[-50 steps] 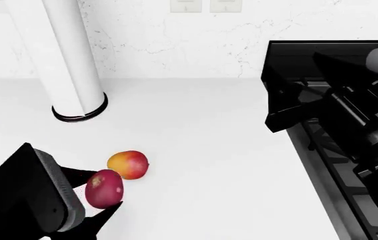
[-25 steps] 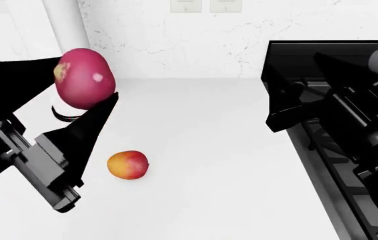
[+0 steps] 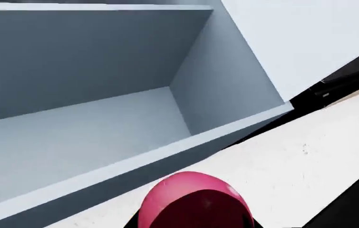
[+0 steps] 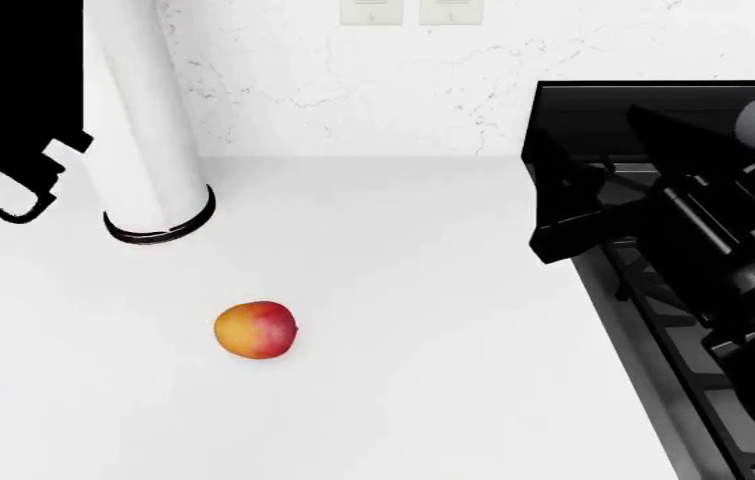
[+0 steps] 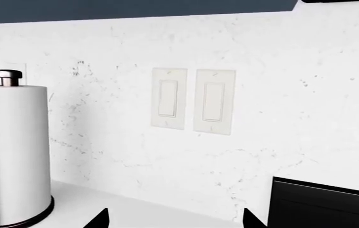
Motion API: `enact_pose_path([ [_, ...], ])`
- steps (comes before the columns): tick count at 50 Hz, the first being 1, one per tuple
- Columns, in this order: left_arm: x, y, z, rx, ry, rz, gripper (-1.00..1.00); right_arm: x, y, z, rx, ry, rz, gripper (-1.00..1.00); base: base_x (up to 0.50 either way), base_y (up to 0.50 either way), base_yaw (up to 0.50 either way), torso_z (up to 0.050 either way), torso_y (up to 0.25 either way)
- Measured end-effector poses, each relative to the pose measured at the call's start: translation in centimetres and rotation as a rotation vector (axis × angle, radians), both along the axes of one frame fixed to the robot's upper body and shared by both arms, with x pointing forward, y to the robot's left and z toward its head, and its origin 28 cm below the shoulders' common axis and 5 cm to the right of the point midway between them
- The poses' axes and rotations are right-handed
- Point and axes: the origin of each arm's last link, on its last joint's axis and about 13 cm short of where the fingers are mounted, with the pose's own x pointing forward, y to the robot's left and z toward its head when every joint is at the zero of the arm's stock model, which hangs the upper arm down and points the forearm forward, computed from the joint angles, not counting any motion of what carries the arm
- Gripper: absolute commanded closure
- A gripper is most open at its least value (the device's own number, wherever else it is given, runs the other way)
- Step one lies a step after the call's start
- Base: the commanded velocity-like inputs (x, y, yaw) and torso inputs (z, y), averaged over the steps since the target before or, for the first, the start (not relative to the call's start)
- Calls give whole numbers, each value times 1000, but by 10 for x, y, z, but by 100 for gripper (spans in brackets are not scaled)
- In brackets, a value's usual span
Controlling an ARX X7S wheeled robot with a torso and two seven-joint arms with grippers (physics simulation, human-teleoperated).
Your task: Pick the mango, radish from the counter and place them in the cabinet. Then close the cabinet.
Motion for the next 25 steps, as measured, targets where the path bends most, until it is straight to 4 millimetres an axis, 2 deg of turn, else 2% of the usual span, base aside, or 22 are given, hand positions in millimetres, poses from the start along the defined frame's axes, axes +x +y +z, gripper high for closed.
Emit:
enact_pose_path([
  [25, 23, -11, 63, -129, -292, 172, 100, 0, 2, -3, 5, 2, 7, -100, 0, 0, 0, 0, 0],
])
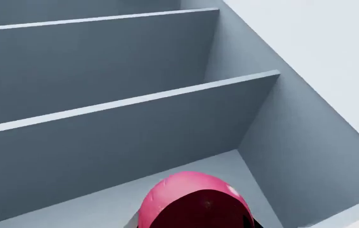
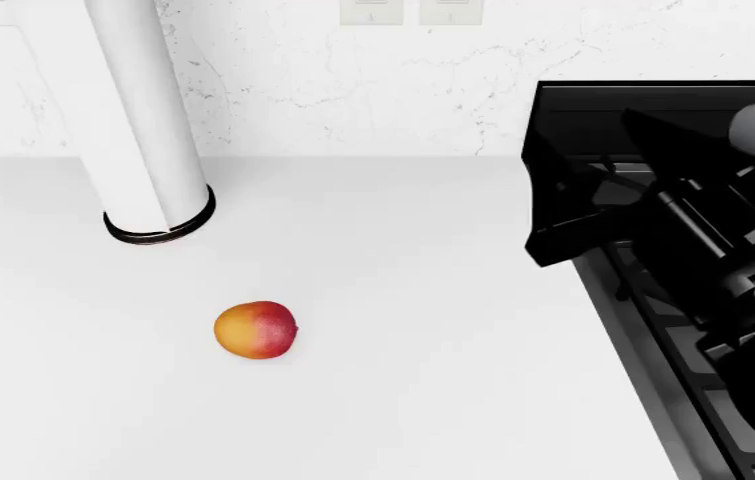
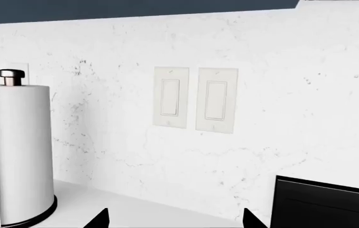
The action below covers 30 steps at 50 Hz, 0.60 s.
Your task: Pick the mango, radish from the counter and place them in the cabinet. Then close the cabinet.
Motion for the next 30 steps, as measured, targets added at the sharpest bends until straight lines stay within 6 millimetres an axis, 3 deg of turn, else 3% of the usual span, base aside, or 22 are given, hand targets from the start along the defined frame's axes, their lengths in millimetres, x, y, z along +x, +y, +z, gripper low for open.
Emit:
enact_pose_path([
  [30, 51, -10, 52, -72, -56, 142, 100, 4, 1, -6, 24, -5, -10, -100, 0, 0, 0, 0, 0],
])
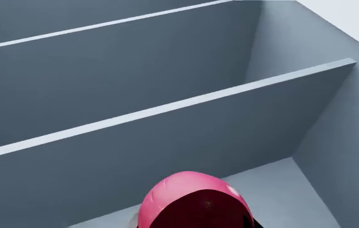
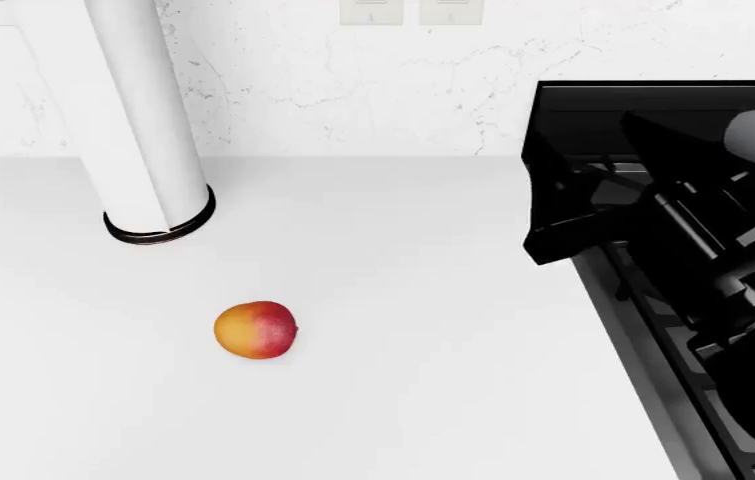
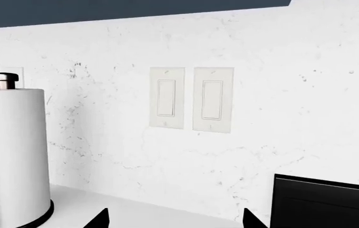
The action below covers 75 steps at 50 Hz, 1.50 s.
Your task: Pick the mango, radish from the counter and place them in the cabinet. Then close the cabinet.
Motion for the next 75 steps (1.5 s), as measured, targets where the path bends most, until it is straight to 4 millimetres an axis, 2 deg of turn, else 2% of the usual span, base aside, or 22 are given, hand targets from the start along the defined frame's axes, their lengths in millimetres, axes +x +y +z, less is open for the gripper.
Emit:
enact_pose_path([
  [30, 38, -17, 44, 33, 84, 52, 100, 3, 3, -5, 0, 5, -3, -100, 0, 0, 0, 0, 0],
  [50, 39, -26, 59, 35, 65, 37, 100, 1, 6, -6, -15, 9, -6, -100, 0, 0, 0, 0, 0],
  [65, 66, -22, 88, 26, 94, 47, 100, 2, 7, -8, -12, 2, -4, -100, 0, 0, 0, 0, 0],
  [75, 85, -19, 95, 29, 164, 40, 100, 1, 8, -6, -8, 3, -6, -100, 0, 0, 0, 0, 0],
])
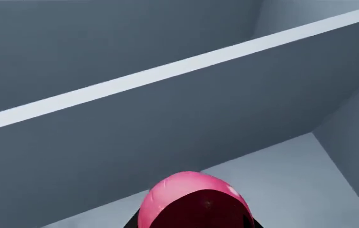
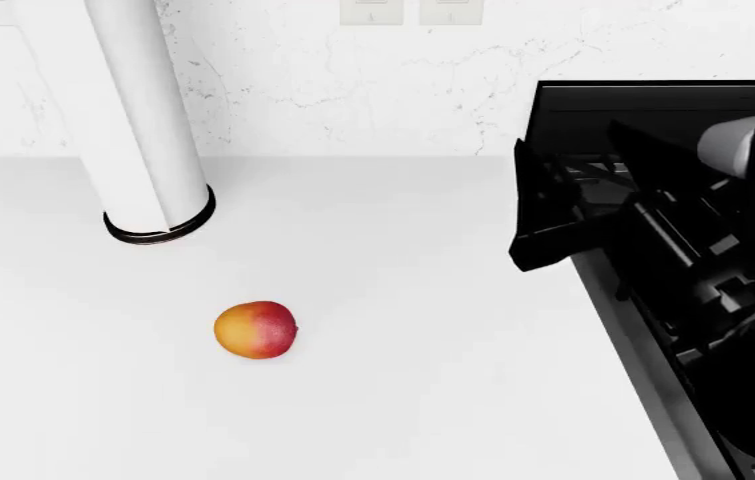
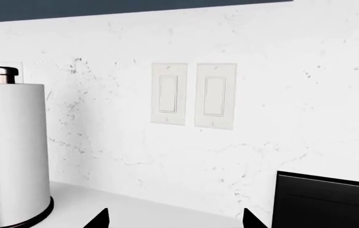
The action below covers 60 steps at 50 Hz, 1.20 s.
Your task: Pick the mango, radish from the counter and place them in the cabinet. Then close the cabinet.
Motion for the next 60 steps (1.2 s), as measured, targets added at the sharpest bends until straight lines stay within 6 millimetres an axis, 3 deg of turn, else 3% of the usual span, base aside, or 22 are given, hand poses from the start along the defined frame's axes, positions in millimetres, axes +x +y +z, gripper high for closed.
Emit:
enact_pose_path([
  [18, 14, 6, -10, -19, 173, 3, 100, 3, 1, 0, -1, 1, -1, -100, 0, 0, 0, 0, 0],
  [42, 14, 8, -20, -128, 371, -22, 100, 5, 2, -2, 1, 5, -1, -100, 0, 0, 0, 0, 0],
  [43, 14, 8, -20, -131, 375, -22, -100, 5, 2, -2, 1, 5, -1, -100, 0, 0, 0, 0, 0],
  [60, 11, 8, -19, -173, 410, -34, -100, 4, 2, -2, 4, 8, -2, -100, 0, 0, 0, 0, 0],
])
